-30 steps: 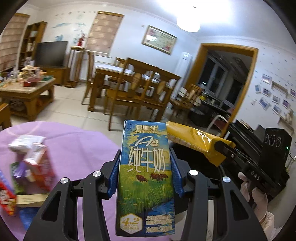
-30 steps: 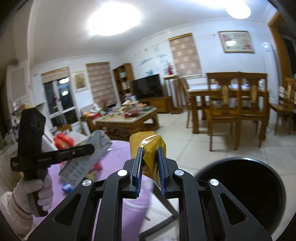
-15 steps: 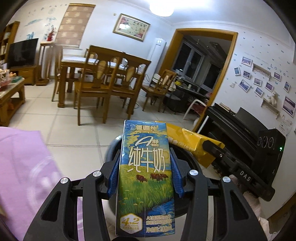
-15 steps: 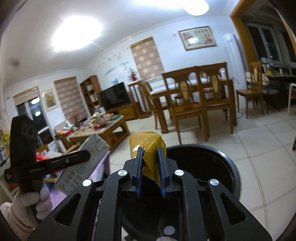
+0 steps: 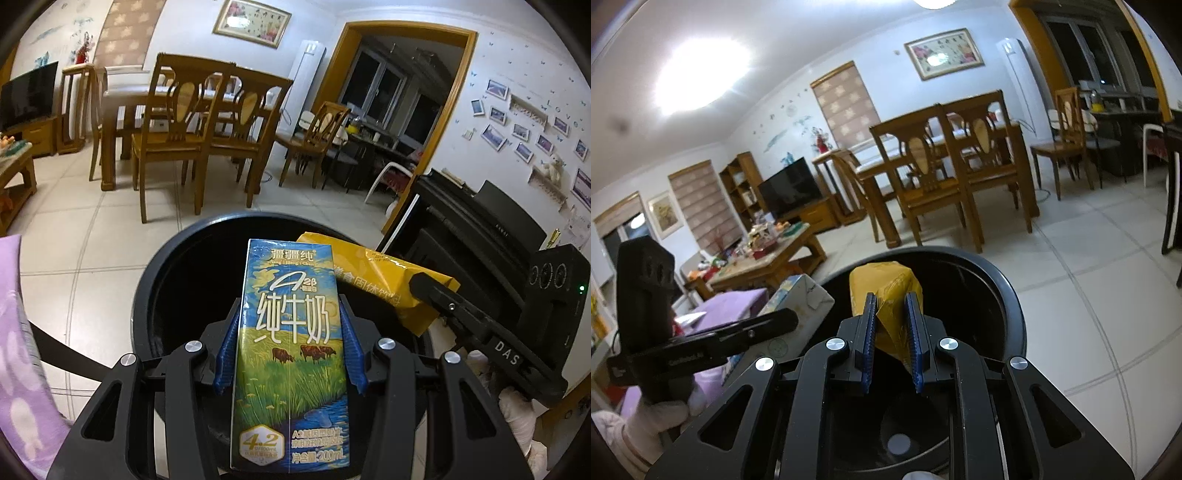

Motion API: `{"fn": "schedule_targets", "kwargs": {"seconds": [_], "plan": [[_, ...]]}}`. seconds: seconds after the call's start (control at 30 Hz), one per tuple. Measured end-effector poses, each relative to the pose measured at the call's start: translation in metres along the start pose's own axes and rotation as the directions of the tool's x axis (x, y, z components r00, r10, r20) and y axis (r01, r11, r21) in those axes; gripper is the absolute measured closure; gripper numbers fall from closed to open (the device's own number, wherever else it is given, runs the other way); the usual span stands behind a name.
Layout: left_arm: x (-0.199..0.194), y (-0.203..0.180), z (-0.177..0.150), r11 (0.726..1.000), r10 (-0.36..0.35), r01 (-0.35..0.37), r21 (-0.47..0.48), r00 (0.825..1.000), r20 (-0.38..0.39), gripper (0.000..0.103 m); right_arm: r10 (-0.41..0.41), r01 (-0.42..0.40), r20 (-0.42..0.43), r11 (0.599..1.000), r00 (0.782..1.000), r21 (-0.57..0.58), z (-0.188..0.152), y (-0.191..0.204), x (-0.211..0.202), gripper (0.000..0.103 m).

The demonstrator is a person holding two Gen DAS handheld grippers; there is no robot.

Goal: Collect trash
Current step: 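Carry the milk carton and yellow bag over the black bin, then open both tools to drop the carton and bag into the bin, then move both tools back over the table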

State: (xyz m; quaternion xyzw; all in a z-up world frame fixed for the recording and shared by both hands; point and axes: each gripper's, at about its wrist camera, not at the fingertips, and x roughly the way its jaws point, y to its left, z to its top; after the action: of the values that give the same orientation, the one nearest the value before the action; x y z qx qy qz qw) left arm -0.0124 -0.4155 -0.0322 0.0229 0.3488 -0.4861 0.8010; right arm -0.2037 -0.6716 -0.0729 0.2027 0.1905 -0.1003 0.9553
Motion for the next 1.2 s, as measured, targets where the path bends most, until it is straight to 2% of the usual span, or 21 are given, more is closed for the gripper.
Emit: {"fn": "schedule_targets", "kwargs": {"seconds": [0.43,0.83,0.87,0.9,0.97,1.03,1.1,1.13,1.2], "plan": [[0.019,-0.004,-0.002,1.000,0.017,-0.017,-0.006,0.998,-0.057,0.056,-0.019,0.019,-0.023,1.000,1.000,0.008,-0.011,0.001,0.024,0.086],[0.018,-0.006,-0.002,1.000,0.019,-0.018,0.007,0.998,-0.065,0.055,-0.023,0.024,-0.044,1.000,0.999,0.005,-0.009,0.013,0.035,0.085],[0.018,-0.006,-0.002,1.000,0.020,-0.019,0.010,0.998,-0.065,0.054,-0.022,0.023,-0.044,1.000,0.999,0.005,-0.009,0.014,0.036,0.084],[0.017,-0.006,-0.003,1.000,0.024,-0.023,0.013,0.998,-0.065,0.054,-0.022,0.022,-0.044,1.000,0.999,0.004,-0.009,0.015,0.035,0.074],[0.017,-0.008,-0.003,0.999,0.035,-0.033,0.020,0.997,-0.063,0.054,-0.025,0.025,-0.035,1.000,0.999,0.007,-0.009,0.017,0.034,0.061],[0.016,-0.009,-0.003,0.999,0.045,-0.043,0.026,0.997,-0.061,0.050,-0.024,0.025,-0.027,1.000,0.999,0.012,-0.008,0.017,0.031,0.056],[0.014,-0.009,-0.003,0.998,0.061,-0.059,0.029,0.997,-0.052,0.034,-0.028,0.028,-0.019,1.000,0.999,0.012,-0.008,0.019,0.030,0.052],[0.012,-0.009,-0.003,0.997,0.067,-0.066,0.030,0.997,-0.044,0.031,-0.027,0.027,-0.016,1.000,1.000,0.012,-0.007,0.020,0.030,0.049],[0.007,-0.010,-0.002,0.996,0.081,-0.080,0.034,0.996,-0.030,0.019,-0.027,0.028,-0.007,1.000,1.000,0.014,-0.006,0.021,0.027,0.040]]}}
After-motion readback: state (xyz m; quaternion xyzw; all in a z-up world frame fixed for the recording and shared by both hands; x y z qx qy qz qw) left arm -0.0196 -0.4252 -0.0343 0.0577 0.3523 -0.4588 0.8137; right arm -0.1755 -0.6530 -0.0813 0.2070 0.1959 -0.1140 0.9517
